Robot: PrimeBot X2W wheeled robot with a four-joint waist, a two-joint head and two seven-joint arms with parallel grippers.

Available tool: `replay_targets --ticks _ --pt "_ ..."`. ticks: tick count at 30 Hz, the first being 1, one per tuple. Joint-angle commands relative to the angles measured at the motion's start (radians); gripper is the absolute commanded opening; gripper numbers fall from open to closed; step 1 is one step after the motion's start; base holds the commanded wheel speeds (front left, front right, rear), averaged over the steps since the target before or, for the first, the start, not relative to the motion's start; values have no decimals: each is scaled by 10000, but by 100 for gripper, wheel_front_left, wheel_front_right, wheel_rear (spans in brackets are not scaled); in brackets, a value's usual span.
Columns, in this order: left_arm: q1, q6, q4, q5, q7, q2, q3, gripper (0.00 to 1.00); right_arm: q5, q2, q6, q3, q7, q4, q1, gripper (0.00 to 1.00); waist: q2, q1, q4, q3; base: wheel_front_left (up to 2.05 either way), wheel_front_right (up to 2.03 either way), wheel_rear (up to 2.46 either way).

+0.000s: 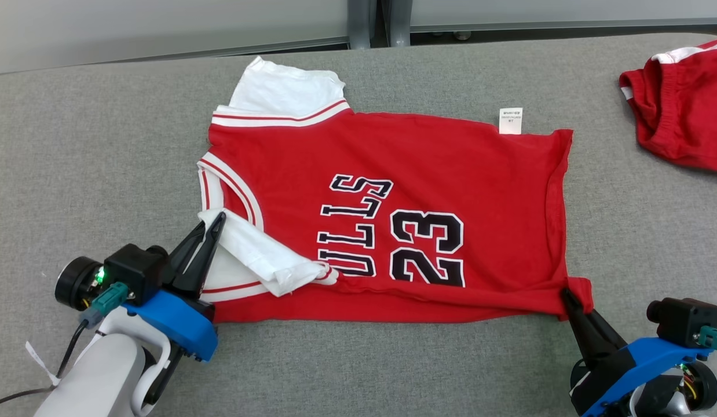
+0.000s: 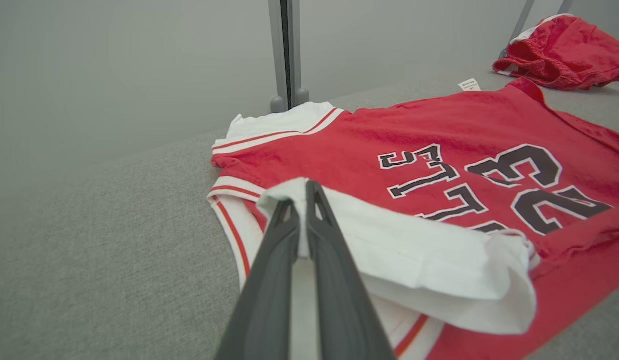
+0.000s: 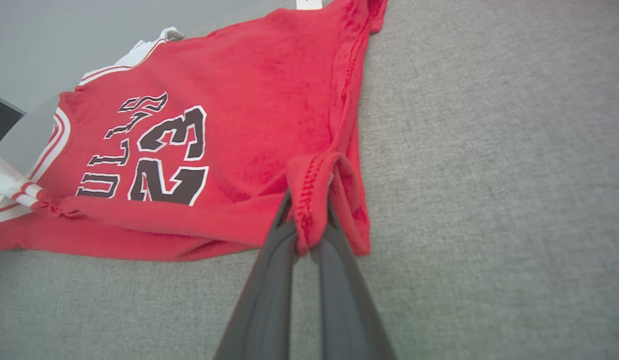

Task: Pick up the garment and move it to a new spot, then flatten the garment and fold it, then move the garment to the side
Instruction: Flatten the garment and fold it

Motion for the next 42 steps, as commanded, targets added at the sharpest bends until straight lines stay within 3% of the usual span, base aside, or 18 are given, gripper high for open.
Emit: replay_targets --ticks 1,2,3,4,5,6,20,26,42 --pt "-186 -64 168 61 -68 -40 -41 0 -10 69 -4 -12 -47 54 -204 27 0 -1 -7 29 0 0 0" --pt "-259 -94 280 78 -110 -77 -63 0 -11 76 -4 -18 -100 74 -255 78 0 -1 -2 36 0 0 0" --pt "-325 -115 382 96 -131 -110 -79 0 -12 88 -4 -37 -167 95 -275 100 0 -1 5 35 0 0 0" --pt "-382 -127 479 115 -172 -145 -85 31 -45 86 -4 -65 -249 102 -285 100 0 -1 13 26 0 0 0" --pt "-433 -121 562 135 -234 -184 -93 88 -65 84 -4 -84 -359 83 -293 100 0 -1 22 11 0 0 0" --pt "-467 -72 633 146 -289 -224 -78 100 -94 86 -4 -125 -461 67 -296 100 0 -1 29 -12 0 0 0" --pt "1176 348 414 -140 -650 -145 271 100 -853 -284 -4 -385 -925 201 490 100 0 -1 199 -461 0 0 0" --pt "1981 314 388 -479 -194 -30 108 100 -1196 -553 -4 -234 -956 805 335 100 0 -1 318 -459 0 0 0" --pt "1480 141 1424 -717 318 -306 -126 100 -1507 -884 -4 641 -1264 2339 -793 100 0 -1 375 -163 0 0 0"
